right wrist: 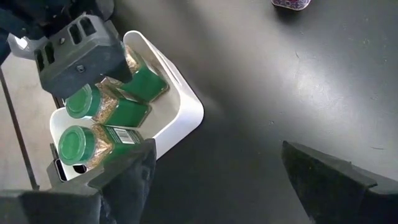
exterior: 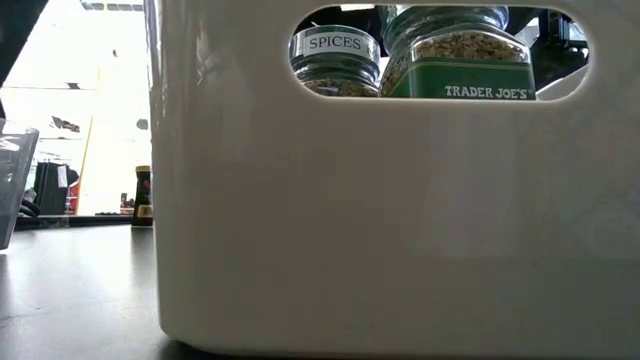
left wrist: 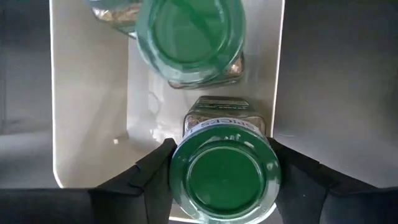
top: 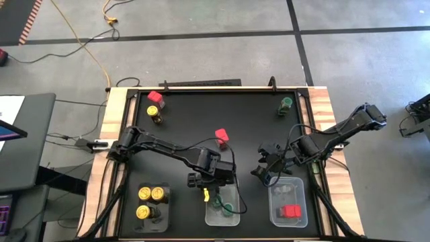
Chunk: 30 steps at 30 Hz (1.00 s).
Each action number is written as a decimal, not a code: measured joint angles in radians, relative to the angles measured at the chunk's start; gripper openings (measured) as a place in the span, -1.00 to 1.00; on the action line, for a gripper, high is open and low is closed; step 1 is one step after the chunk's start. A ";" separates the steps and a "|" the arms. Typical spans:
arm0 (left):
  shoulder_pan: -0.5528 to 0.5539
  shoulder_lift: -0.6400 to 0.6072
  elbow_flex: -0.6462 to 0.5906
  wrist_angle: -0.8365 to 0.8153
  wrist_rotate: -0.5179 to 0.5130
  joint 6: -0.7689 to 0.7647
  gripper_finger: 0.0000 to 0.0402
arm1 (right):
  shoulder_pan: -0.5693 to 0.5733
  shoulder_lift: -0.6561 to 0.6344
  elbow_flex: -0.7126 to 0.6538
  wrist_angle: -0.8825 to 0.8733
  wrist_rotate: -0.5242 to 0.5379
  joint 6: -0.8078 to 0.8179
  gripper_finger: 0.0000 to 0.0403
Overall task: Sort spices by type
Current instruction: Put the left green seasoning bottle into the white bin
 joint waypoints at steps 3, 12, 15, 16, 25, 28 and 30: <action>0.000 0.000 0.000 0.000 0.000 -0.009 0.10 | 0.000 0.000 0.000 0.000 0.000 0.000 0.85; 0.001 0.000 0.000 0.050 -0.010 -0.062 0.12 | 0.000 0.000 0.000 0.000 0.000 0.000 0.85; 0.001 0.000 0.000 0.055 -0.011 -0.047 0.12 | 0.000 0.000 0.000 0.000 0.000 0.000 0.85; 0.001 0.000 0.000 0.054 -0.011 -0.043 0.12 | 0.000 0.000 0.000 0.000 0.000 0.000 0.85; 0.002 0.000 0.000 0.043 -0.011 -0.034 0.13 | 0.000 0.000 0.000 0.000 0.000 0.001 0.85; 0.002 0.000 0.000 0.040 -0.011 -0.037 0.13 | 0.000 0.000 0.000 0.000 0.000 0.001 0.85; 0.002 0.000 0.000 0.039 -0.011 -0.043 0.13 | 0.000 0.000 0.000 0.000 0.000 0.001 0.85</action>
